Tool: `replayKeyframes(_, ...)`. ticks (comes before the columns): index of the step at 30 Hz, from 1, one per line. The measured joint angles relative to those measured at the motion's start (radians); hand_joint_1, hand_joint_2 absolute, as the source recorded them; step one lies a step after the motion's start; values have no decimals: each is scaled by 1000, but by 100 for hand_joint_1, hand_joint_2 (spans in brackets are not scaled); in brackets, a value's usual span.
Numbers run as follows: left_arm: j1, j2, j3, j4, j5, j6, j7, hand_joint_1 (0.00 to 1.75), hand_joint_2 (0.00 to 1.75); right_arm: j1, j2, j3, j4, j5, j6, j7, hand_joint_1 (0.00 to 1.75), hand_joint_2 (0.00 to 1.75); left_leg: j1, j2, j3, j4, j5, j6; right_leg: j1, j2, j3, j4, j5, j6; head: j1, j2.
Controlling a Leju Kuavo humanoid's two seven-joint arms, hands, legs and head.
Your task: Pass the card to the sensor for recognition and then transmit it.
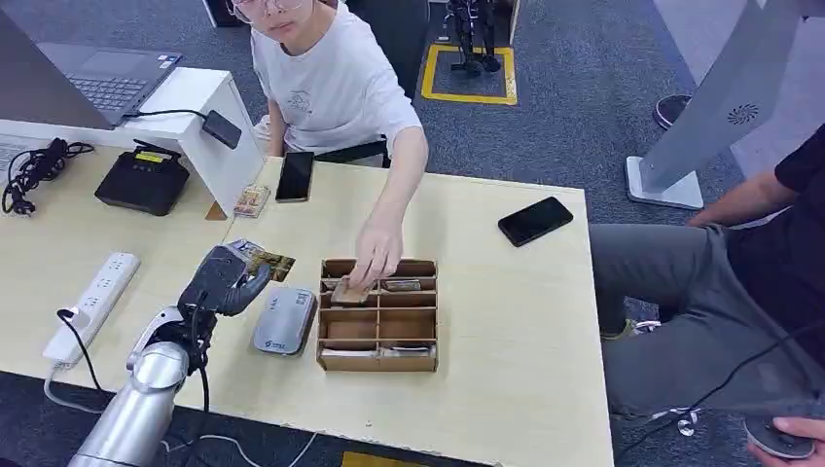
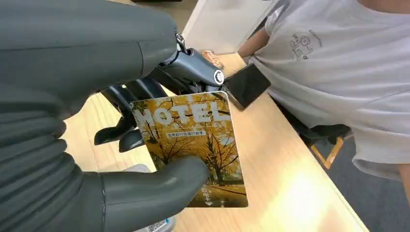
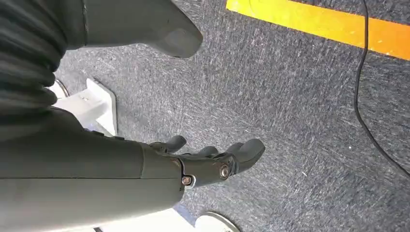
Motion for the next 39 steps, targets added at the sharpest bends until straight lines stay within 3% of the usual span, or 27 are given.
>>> replayKeyframes(11,1,-3,6,80,-37,74,13,175,175,0,0,0,0,0,2,10,0,175,0,0,0,0,0,0,0,0,0,0,0,0,0,0)
replayKeyframes(39,72,-47,24,163,-52,89,-11,175,175,0,0,0,2,1,2,7,0,175,0,0,0,0,0,0,0,0,0,0,0,0,0,0)
